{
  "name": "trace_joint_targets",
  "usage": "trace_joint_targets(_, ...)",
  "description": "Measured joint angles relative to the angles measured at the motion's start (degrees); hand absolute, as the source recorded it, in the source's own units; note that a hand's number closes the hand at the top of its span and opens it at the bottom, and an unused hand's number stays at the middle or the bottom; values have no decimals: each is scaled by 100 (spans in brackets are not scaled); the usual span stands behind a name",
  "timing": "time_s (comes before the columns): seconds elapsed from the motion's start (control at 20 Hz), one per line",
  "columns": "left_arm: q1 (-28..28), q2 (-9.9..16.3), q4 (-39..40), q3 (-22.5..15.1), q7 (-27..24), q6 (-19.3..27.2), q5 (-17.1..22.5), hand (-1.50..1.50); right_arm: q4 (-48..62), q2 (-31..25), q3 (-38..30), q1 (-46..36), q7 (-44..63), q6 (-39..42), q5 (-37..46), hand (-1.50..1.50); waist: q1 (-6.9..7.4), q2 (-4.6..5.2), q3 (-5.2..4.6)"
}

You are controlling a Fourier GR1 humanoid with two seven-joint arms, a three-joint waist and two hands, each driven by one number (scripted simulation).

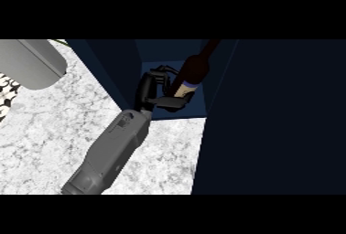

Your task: Pick up the wine, place it into the cabinet and close the cabinet

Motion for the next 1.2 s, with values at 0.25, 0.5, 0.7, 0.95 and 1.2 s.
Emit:
trace_joint_targets(0.25,-551,-1,806,-17,113,238,35,150,19,17,-26,14,-179,86,-47,-150,-76,31,3)
trace_joint_targets(0.5,-880,0,1441,268,-50,203,231,150,28,-5,5,189,-372,131,-84,-150,-136,57,2)
trace_joint_targets(0.7,-1146,15,1851,492,-93,148,375,150,35,-33,52,227,-427,195,-110,-150,-181,81,-1)
trace_joint_targets(0.95,-1387,24,2273,667,-224,195,459,150,56,-5,89,303,-577,240,-142,-150,-235,107,-1)
trace_joint_targets(1.2,-1568,107,2611,792,-444,293,436,150,69,-31,100,373,-732,313,-170,-150,-280,139,0)
